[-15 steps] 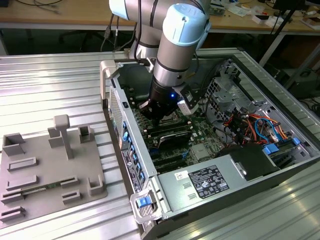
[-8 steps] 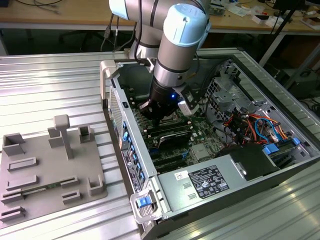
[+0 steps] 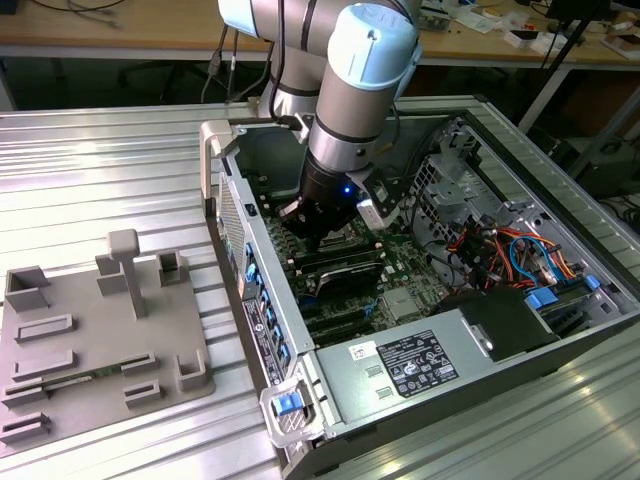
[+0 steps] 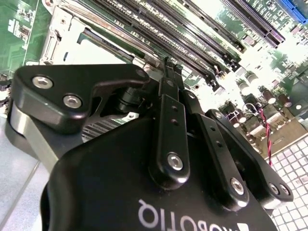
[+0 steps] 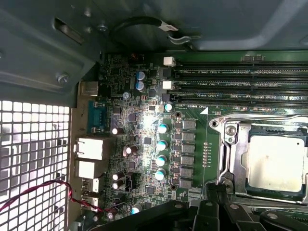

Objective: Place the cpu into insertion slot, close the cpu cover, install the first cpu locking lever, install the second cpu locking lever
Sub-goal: 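Install the second cpu locking lever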

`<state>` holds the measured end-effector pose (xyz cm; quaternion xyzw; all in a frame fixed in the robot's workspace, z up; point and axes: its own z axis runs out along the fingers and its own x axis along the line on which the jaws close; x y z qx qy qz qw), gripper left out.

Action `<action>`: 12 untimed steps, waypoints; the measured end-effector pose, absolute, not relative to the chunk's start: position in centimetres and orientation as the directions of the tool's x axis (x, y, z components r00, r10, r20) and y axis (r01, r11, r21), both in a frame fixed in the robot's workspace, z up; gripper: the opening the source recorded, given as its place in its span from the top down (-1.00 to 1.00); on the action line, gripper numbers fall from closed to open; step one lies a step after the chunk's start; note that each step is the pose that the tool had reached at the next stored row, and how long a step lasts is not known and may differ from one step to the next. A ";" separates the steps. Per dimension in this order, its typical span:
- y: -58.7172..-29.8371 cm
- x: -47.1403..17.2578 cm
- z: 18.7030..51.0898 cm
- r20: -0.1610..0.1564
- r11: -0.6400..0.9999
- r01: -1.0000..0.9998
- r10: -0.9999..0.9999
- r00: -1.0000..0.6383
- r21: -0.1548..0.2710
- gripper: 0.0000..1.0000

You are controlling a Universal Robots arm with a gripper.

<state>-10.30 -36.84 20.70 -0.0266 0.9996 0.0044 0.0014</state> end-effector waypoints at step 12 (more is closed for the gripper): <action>-36.9 -10.3 20.4 -0.004 0.998 -0.053 -0.053 -0.999 0.037 0.79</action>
